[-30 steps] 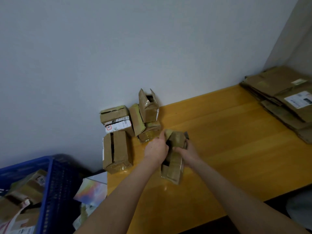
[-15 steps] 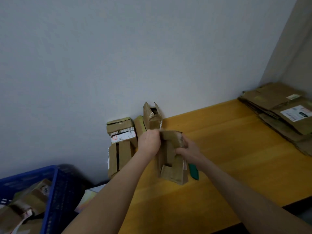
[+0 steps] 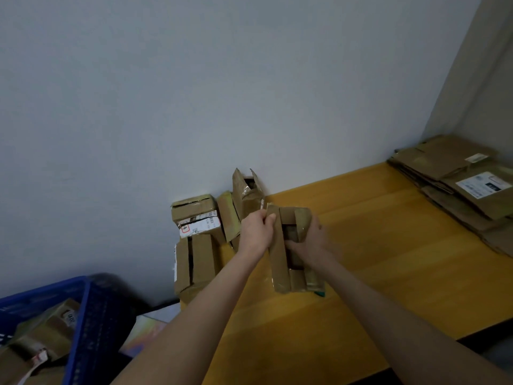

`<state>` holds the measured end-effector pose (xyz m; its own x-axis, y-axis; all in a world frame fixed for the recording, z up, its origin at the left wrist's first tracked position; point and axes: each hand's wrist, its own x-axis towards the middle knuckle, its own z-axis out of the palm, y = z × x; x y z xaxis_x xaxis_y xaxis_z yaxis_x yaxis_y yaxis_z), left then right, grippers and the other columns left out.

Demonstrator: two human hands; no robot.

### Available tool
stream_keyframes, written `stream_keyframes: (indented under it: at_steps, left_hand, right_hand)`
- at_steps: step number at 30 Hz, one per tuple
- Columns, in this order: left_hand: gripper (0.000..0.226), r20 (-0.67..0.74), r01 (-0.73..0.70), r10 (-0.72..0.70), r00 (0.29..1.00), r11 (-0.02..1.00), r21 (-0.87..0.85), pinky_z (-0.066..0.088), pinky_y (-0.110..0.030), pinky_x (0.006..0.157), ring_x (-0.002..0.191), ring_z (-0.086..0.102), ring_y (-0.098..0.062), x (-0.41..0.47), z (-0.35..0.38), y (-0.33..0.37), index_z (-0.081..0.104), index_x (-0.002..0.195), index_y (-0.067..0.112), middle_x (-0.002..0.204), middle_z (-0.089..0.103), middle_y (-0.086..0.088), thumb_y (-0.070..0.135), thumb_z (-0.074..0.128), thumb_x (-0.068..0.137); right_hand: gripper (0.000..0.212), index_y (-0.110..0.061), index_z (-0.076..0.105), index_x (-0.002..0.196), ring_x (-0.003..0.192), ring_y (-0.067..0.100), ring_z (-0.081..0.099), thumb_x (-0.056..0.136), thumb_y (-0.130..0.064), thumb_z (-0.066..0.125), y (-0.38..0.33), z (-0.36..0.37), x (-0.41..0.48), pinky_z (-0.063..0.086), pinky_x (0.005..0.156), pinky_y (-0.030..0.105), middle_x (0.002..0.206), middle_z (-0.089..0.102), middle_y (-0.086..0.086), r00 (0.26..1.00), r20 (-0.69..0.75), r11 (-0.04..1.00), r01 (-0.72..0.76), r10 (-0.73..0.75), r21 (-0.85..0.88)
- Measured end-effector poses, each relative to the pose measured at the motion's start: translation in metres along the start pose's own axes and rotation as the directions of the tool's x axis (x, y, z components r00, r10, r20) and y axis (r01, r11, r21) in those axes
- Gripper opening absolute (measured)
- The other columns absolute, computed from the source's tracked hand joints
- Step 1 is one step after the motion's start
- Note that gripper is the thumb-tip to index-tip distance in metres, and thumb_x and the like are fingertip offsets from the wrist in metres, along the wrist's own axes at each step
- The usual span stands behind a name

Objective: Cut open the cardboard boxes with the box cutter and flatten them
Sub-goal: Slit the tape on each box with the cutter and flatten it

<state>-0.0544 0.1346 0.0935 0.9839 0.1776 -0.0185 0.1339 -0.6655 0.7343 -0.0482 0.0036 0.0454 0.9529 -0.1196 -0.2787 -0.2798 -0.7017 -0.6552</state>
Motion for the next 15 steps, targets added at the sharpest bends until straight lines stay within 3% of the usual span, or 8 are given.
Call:
stream_keyframes:
  at_steps: [2, 3, 5, 7, 9, 11, 15]
  left_hand:
    - [0.031, -0.007, -0.01, 0.01, 1.0, 1.0, 0.017, 0.032, -0.028, 0.058, 0.064, 0.045, -0.013, 0.001, -0.001, 0.0, 0.051, 0.071, 0.012, 0.065, 0.047, 0.003, 0.022, 0.048, 0.1]
    - [0.033, -0.014, 0.0, 0.0, 1.0, 1.0, 0.014, 0.031, -0.026, 0.056, 0.064, 0.045, -0.012, 0.002, -0.003, -0.002, 0.048, 0.068, 0.014, 0.065, 0.046, 0.003, 0.021, 0.048, 0.101]
    - [0.034, -0.033, 0.028, -0.028, 0.999, 1.0, 0.002, 0.034, -0.025, 0.056, 0.066, 0.047, -0.014, 0.004, -0.008, -0.006, 0.047, 0.067, 0.014, 0.067, 0.048, 0.001, 0.021, 0.047, 0.101]
    - [0.031, -0.036, 0.065, -0.066, 0.997, 0.997, -0.036, 0.047, -0.033, 0.067, 0.075, 0.056, -0.021, 0.009, -0.012, -0.013, 0.056, 0.076, 0.007, 0.074, 0.057, -0.007, 0.022, 0.048, 0.101]
    - [0.03, -0.038, 0.1, -0.103, 0.994, 0.992, -0.071, 0.051, -0.043, 0.08, 0.085, 0.061, -0.028, 0.012, -0.015, -0.019, 0.063, 0.087, 0.001, 0.085, 0.064, -0.013, 0.025, 0.048, 0.101]
    - [0.031, -0.035, 0.105, -0.108, 0.994, 0.992, -0.076, 0.052, -0.046, 0.084, 0.087, 0.062, -0.029, 0.013, -0.016, -0.021, 0.064, 0.09, 0.001, 0.088, 0.066, -0.013, 0.026, 0.049, 0.1]
    - [0.027, -0.016, 0.145, -0.149, 0.989, 0.978, -0.153, 0.052, -0.042, 0.084, 0.089, 0.062, -0.025, 0.014, -0.02, -0.018, 0.065, 0.088, 0.009, 0.087, 0.065, -0.008, 0.026, 0.048, 0.101]
  right_hand:
    - [0.076, -0.016, 0.023, 0.147, 0.111, 0.026, 0.054, 0.087, -0.038, 0.065, 0.001, -0.007, 0.001, 0.046, 0.079, 0.035, 0.131, 0.047, 0.008, 1.0, 0.015, 0.99, 0.023, -0.021, -0.14]
    - [0.062, -0.014, 0.032, 0.142, 0.104, 0.024, 0.056, 0.09, -0.033, 0.061, 0.002, -0.01, 0.003, 0.048, 0.074, 0.03, 0.124, 0.053, 0.008, 0.998, 0.04, 0.992, 0.062, -0.057, -0.112]
    - [0.029, -0.012, 0.051, 0.122, 0.087, 0.016, 0.056, 0.095, -0.023, 0.055, 0.004, -0.015, 0.006, 0.046, 0.061, 0.022, 0.107, 0.06, 0.006, 0.983, 0.119, 0.99, 0.133, -0.138, 0.049]
    - [0.01, -0.013, 0.056, 0.105, 0.079, 0.013, 0.056, 0.098, -0.016, 0.049, 0.007, -0.02, 0.004, 0.049, 0.063, 0.022, 0.095, 0.059, 0.004, 0.972, 0.173, 0.97, 0.124, -0.161, 0.208]
    - [0.01, -0.011, 0.057, 0.103, 0.085, 0.018, 0.06, 0.099, -0.013, 0.048, 0.013, -0.022, 0.0, 0.056, 0.074, 0.033, 0.095, 0.061, 0.007, 0.97, 0.192, 0.939, 0.077, -0.148, 0.334]
    - [0.015, -0.004, 0.06, 0.106, 0.093, 0.026, 0.064, 0.099, -0.011, 0.049, 0.019, -0.019, -0.002, 0.058, 0.08, 0.041, 0.1, 0.064, 0.013, 0.977, 0.177, 0.92, 0.044, -0.122, 0.39]
    - [0.016, -0.002, 0.064, 0.099, 0.088, 0.025, 0.065, 0.098, -0.011, 0.051, 0.021, -0.015, -0.006, 0.059, 0.071, 0.035, 0.096, 0.066, 0.015, 0.987, 0.143, 0.903, 0.001, -0.068, 0.429]
